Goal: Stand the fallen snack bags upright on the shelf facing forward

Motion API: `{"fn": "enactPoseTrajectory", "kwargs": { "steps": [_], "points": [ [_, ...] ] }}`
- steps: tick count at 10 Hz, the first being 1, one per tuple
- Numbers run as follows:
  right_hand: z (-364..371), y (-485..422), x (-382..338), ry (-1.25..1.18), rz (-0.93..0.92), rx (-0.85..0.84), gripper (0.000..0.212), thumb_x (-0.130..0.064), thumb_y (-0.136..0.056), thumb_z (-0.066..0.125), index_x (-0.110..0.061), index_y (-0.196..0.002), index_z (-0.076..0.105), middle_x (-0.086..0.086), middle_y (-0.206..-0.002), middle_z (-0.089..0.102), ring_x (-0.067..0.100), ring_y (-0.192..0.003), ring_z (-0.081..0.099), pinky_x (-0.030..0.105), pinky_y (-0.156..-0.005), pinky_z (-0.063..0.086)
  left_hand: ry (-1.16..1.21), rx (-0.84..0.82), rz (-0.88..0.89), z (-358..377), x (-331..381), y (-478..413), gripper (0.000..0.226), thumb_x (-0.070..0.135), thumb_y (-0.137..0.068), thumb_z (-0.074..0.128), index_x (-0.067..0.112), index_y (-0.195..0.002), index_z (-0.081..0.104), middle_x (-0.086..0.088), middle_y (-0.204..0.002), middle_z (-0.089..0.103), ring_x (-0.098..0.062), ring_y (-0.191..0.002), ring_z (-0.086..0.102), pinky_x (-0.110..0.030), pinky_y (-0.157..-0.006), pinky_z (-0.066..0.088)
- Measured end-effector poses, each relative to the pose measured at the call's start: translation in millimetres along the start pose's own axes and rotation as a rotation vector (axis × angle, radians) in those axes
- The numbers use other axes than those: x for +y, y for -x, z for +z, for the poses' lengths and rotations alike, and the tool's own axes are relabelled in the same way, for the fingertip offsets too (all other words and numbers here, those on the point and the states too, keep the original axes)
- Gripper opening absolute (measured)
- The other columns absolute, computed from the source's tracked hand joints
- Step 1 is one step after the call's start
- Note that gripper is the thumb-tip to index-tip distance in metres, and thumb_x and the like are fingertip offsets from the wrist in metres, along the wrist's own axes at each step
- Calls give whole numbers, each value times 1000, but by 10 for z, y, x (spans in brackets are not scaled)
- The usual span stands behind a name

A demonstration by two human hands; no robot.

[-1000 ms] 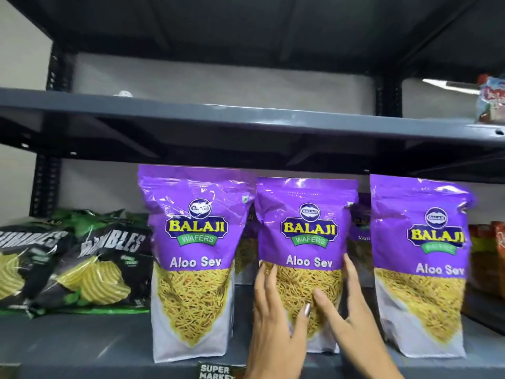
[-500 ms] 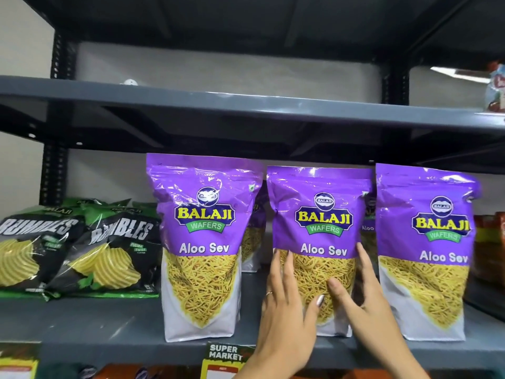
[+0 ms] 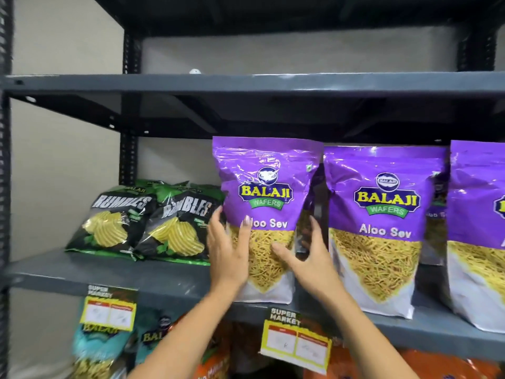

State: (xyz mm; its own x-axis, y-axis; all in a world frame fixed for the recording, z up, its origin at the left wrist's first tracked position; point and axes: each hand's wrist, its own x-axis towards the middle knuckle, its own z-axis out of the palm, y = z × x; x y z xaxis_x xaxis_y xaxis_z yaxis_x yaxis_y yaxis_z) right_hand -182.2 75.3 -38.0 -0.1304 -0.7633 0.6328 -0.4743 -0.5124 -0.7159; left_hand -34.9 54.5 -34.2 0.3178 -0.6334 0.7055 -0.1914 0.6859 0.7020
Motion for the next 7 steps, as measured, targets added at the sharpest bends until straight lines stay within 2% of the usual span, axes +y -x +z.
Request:
{"fn": "enactPoseTrajectory", "kwargs": {
  "steps": [1, 2, 3, 4, 5, 6, 7],
  "points": [
    [83, -62, 57, -171, 93, -62, 67, -63, -54, 78, -39, -113, 57, -21, -117, 70, -14, -99, 64, 10, -86, 49, 60, -92, -188, 86, -104, -64, 91, 79, -68, 37, 21, -138, 37, -8, -141, 52, -26, -126, 51, -47, -109, 37],
    [87, -82, 106, -215, 104, 5, 64, -59, -53, 83, -30, -106, 62, -7, -108, 75, 0, -95, 70, 27, -87, 56, 67, -109, -238, 155, -147, -105, 84, 81, -66, 35, 27, -129, 44, -5, -124, 65, -26, -110, 61, -47, -99, 46],
    [61, -52, 79, -182, 96, 39, 104, -75, -40, 77, -19, -126, 56, -4, -118, 70, 10, -109, 65, 39, -98, 51, 84, -123, -241, 194, -155, -96, 71, 77, -72, 38, 28, -122, 48, 0, -114, 69, -21, -102, 65, -39, -87, 50],
    [43, -47, 70, -197, 113, 56, 110, -76, -40, 76, -18, -131, 53, -3, -122, 68, 12, -113, 64, 42, -100, 50, 92, -126, -217, 225, -152, -86, 60, 71, -77, 40, 28, -119, 49, 3, -109, 69, -21, -101, 65, -34, -80, 48],
    [63, -41, 116, -202, 141, 70, 112, -75, -44, 77, -19, -137, 49, -3, -128, 66, 13, -117, 62, 42, -103, 48, 83, -120, -231, 231, -123, -76, 77, 77, -71, 37, 24, -127, 47, -3, -117, 68, -23, -106, 64, -43, -92, 51],
    [65, -23, 89, -219, 132, 41, 111, -75, -46, 77, -21, -139, 47, -5, -129, 65, 12, -118, 61, 42, -104, 47, 31, -141, -199, 223, -104, -67, 83, 79, -73, 32, 24, -135, 41, -6, -131, 61, -26, -117, 59, -45, -100, 46],
    [-2, 36, 42, -247, 129, 72, 127, -79, -44, 70, -20, -149, 32, -2, -143, 53, 15, -130, 52, 44, -111, 40, -79, -104, -112, 192, -8, -91, 83, 68, -80, 35, 21, -148, 25, -6, -154, 35, -25, -136, 41, -38, -109, 34]
  ]
}}
